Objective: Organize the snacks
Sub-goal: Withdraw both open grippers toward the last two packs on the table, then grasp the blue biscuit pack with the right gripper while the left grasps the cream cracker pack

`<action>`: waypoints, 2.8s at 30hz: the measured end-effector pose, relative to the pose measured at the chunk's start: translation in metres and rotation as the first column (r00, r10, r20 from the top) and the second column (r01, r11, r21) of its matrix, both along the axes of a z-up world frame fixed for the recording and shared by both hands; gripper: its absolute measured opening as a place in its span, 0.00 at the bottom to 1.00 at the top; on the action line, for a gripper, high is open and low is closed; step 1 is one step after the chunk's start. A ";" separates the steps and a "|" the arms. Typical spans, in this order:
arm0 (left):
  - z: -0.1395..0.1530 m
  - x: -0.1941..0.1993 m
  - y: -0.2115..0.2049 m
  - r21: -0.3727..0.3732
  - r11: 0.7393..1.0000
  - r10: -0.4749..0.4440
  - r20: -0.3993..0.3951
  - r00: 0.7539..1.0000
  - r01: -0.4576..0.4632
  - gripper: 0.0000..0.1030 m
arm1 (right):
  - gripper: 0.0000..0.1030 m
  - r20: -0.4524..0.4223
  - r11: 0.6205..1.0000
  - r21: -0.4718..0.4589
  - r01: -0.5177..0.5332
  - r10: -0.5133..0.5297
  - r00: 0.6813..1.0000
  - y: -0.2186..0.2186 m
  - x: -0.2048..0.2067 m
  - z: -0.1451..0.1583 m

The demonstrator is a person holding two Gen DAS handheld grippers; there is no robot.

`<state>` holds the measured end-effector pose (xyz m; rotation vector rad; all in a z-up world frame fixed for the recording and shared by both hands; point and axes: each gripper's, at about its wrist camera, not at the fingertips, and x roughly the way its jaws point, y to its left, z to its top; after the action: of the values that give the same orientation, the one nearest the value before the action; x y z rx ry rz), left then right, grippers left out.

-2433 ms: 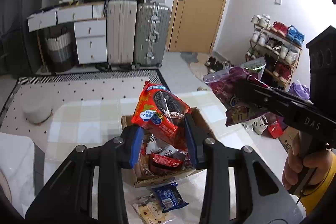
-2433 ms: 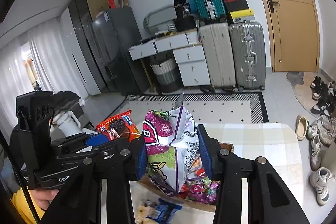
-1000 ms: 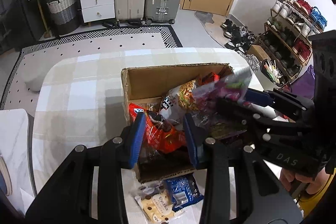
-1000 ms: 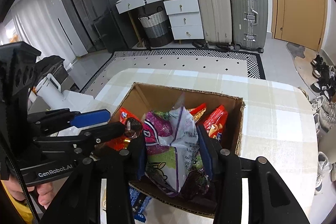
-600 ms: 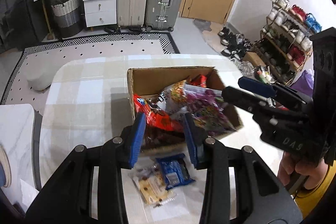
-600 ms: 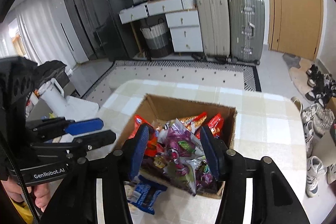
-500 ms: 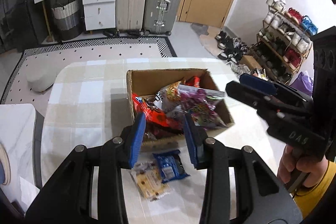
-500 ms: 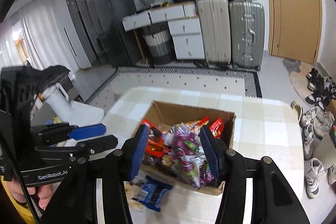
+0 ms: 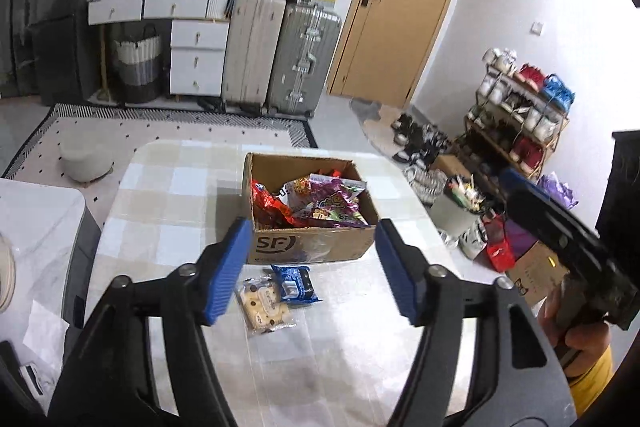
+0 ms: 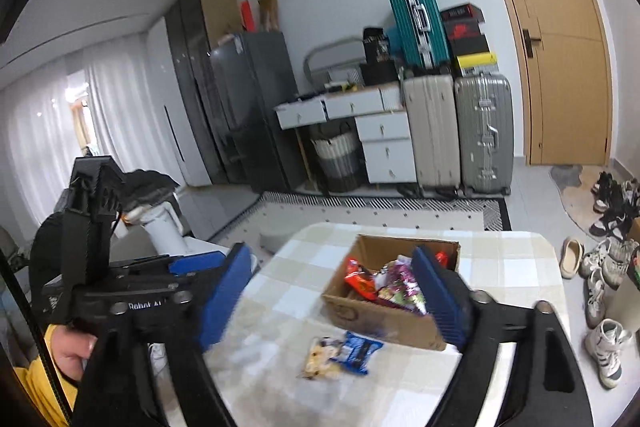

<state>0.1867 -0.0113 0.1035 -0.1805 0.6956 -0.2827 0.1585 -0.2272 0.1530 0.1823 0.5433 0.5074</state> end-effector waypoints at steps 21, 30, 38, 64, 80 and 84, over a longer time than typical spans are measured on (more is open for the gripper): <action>-0.049 -0.201 0.018 0.146 0.975 0.140 0.180 0.974 -0.167 1.00 | 0.99 0.052 0.996 0.059 0.068 -0.071 0.996 -0.001 -0.165 -0.056; -0.084 -0.170 0.013 0.183 0.972 0.130 0.107 0.986 -0.148 1.00 | 0.99 -0.088 0.995 0.066 0.079 -0.073 0.993 -0.006 -0.134 -0.106; -0.114 -0.115 0.022 0.235 0.957 0.162 0.039 0.986 -0.167 1.00 | 0.99 -0.135 0.996 0.041 0.080 -0.074 0.988 0.004 -0.108 -0.137; -0.260 0.044 0.055 0.169 0.967 0.237 -0.330 0.914 -0.190 0.98 | 0.89 -0.476 0.991 -0.133 -0.034 -0.033 0.879 0.086 0.098 -0.279; -0.271 0.059 0.054 0.185 0.967 0.233 -0.347 0.908 -0.177 0.98 | 0.45 -0.429 0.994 -0.108 -0.022 -0.026 0.903 0.077 0.085 -0.284; -0.271 0.069 0.043 0.177 0.972 0.211 -0.368 0.906 -0.154 0.98 | 0.45 -0.398 0.997 -0.071 -0.002 -0.026 0.917 0.060 0.067 -0.275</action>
<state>0.2560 0.0318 -0.1677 -0.1635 1.0797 -0.0117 0.2259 -0.1670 -0.1218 0.2237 0.9580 0.4392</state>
